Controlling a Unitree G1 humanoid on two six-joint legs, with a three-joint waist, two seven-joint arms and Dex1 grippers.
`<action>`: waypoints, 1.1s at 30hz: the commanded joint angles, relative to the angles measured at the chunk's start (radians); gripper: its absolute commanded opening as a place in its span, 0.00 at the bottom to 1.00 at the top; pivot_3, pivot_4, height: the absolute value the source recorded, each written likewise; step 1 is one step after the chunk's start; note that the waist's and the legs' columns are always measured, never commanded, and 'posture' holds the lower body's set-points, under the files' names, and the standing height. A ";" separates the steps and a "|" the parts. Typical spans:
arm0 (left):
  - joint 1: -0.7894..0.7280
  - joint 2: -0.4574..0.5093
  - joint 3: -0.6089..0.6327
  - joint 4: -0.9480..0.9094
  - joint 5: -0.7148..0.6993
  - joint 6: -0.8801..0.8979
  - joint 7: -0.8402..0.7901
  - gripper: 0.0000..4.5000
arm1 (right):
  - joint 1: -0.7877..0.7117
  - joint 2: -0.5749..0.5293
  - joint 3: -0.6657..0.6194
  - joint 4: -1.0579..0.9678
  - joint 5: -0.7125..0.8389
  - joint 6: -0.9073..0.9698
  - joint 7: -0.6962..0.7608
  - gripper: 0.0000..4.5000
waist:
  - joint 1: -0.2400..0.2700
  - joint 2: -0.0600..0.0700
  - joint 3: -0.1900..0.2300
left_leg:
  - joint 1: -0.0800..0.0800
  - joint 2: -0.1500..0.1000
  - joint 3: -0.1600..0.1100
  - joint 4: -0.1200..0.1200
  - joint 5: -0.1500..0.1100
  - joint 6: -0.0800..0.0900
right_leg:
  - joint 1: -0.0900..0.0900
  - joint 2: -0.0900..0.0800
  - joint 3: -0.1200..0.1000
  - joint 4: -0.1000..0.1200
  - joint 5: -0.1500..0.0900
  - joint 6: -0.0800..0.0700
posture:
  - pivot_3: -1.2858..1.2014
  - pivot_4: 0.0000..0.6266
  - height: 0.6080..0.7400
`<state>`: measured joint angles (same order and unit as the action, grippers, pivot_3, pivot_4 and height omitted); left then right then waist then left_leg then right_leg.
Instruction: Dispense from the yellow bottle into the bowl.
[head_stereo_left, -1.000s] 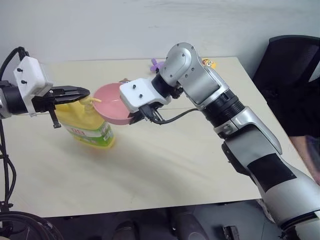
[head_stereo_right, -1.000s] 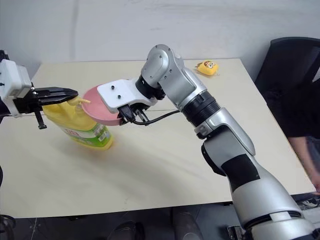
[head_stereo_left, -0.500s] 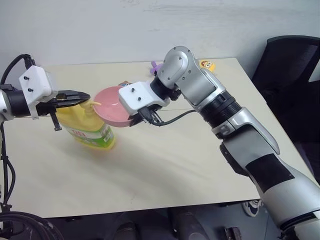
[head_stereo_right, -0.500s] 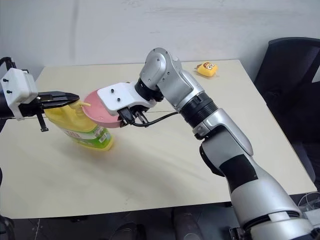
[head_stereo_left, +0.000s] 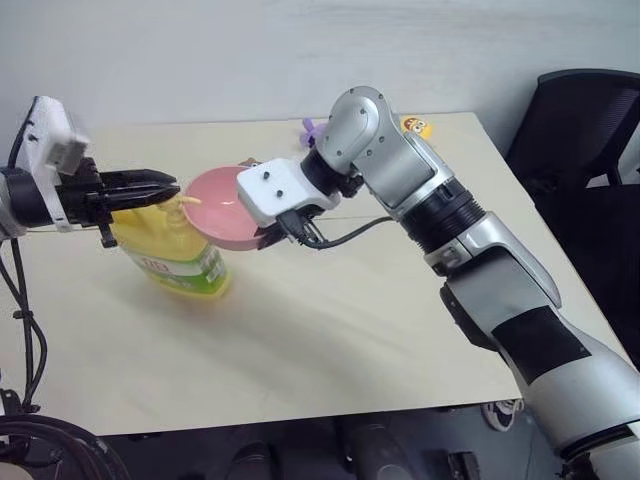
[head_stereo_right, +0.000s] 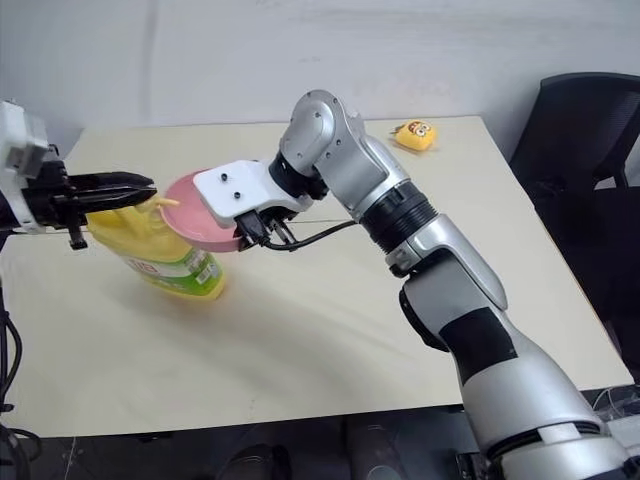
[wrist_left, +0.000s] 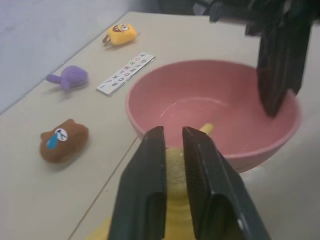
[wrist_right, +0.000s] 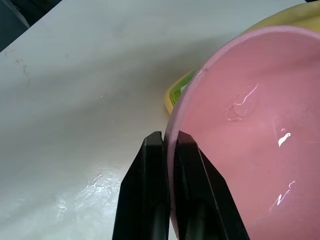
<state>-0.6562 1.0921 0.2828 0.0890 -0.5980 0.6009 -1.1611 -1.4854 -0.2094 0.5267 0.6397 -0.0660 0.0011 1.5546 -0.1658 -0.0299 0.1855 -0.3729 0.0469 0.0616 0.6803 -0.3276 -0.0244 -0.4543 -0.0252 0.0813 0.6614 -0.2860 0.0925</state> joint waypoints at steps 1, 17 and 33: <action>-0.049 0.081 0.146 -0.062 -0.122 0.123 -0.002 0.37 | 0.000 -0.028 -0.042 -0.053 0.026 -0.007 0.038 0.00 | 0.000 -0.001 0.000 | -0.003 0.000 0.000 0.000 0.000 -0.001 | -0.004 0.000 0.000 0.000 0.000 0.000 | 0.52 0.24 1.00; 0.669 0.067 0.786 -0.650 -0.201 0.459 -0.139 0.99 | 0.449 -0.241 -0.044 -0.167 -0.068 -0.158 -0.149 0.00 | 0.012 -0.004 0.003 | -0.011 -0.001 -0.001 0.002 0.002 -0.005 | -0.010 0.000 0.001 -0.003 -0.001 -0.002 | 0.52 0.24 1.00; 0.938 -0.033 0.973 -0.683 -0.194 0.393 -0.136 1.00 | 0.493 -0.253 -0.121 -0.067 -0.067 -0.168 -0.230 0.63 | 0.012 -0.005 0.005 | 0.008 0.000 -0.002 -0.003 0.003 -0.006 | 0.005 0.002 0.003 -0.004 -0.002 -0.008 | 0.52 0.24 1.00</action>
<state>0.2739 1.0663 1.2062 -0.6171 -0.7990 1.0097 -1.3018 -0.9591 -0.4339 0.4642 0.6406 -0.1905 -0.2085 1.2924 -0.1540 -0.0351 0.1910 -0.3653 0.0475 0.0595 0.6770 -0.3249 -0.0302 -0.4492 -0.0231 0.0838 0.6569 -0.2881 0.0843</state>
